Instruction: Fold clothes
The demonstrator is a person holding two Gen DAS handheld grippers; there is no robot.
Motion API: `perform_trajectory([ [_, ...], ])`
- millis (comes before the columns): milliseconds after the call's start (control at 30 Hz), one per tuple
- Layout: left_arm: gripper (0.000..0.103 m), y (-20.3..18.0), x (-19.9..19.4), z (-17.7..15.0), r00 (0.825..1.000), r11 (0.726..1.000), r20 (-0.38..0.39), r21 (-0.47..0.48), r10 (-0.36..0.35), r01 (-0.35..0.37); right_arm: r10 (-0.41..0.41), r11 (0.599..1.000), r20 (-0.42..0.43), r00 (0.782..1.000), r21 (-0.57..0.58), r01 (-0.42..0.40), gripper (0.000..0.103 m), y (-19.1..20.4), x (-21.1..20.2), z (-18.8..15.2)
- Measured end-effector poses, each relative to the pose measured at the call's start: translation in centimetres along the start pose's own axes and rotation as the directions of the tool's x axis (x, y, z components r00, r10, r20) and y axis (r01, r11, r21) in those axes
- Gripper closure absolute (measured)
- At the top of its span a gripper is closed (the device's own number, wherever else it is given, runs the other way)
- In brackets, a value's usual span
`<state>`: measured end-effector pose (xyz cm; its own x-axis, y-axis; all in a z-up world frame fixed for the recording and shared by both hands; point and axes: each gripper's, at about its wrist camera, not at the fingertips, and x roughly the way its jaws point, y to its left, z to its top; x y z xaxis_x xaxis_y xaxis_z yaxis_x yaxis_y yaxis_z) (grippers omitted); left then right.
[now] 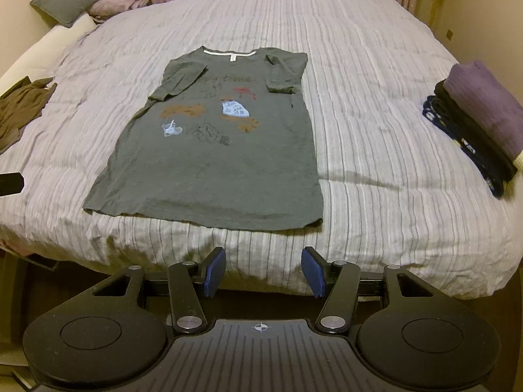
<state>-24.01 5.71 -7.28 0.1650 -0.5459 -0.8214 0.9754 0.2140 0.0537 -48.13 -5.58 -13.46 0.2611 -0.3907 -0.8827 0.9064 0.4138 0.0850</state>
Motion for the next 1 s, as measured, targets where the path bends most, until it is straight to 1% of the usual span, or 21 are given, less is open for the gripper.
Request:
perform_trajectory([
  [233, 0.053, -0.6, -0.3, -0.8, 1.000, 1.000, -0.013, 0.005, 0.007, -0.007, 0.009, 1.000, -0.006, 1.000, -0.007, -0.010, 0.048, -0.5, -0.3, -0.9],
  [700, 0.051, -1.7, 0.8, -1.6, 0.998, 1.000, -0.063, 0.027, 0.012, -0.010, 0.007, 1.000, -0.021, 1.000, 0.001, -0.007, 0.048, -1.4, 0.0, -1.7],
  [933, 0.049, -0.7, 2.9, -1.3, 0.995, 1.000, -0.100, 0.023, 0.002, 0.000, 0.001, 1.000, -0.049, 0.999, 0.008, 0.000, 0.048, -1.0, 1.5, -1.2],
  [1000, 0.049, 0.1, 4.1, -1.3, 0.994, 0.999, -0.100, 0.010, -0.031, 0.032, -0.002, 1.000, -0.056, 0.998, 0.009, 0.002, 0.048, -0.8, 2.1, -0.9],
])
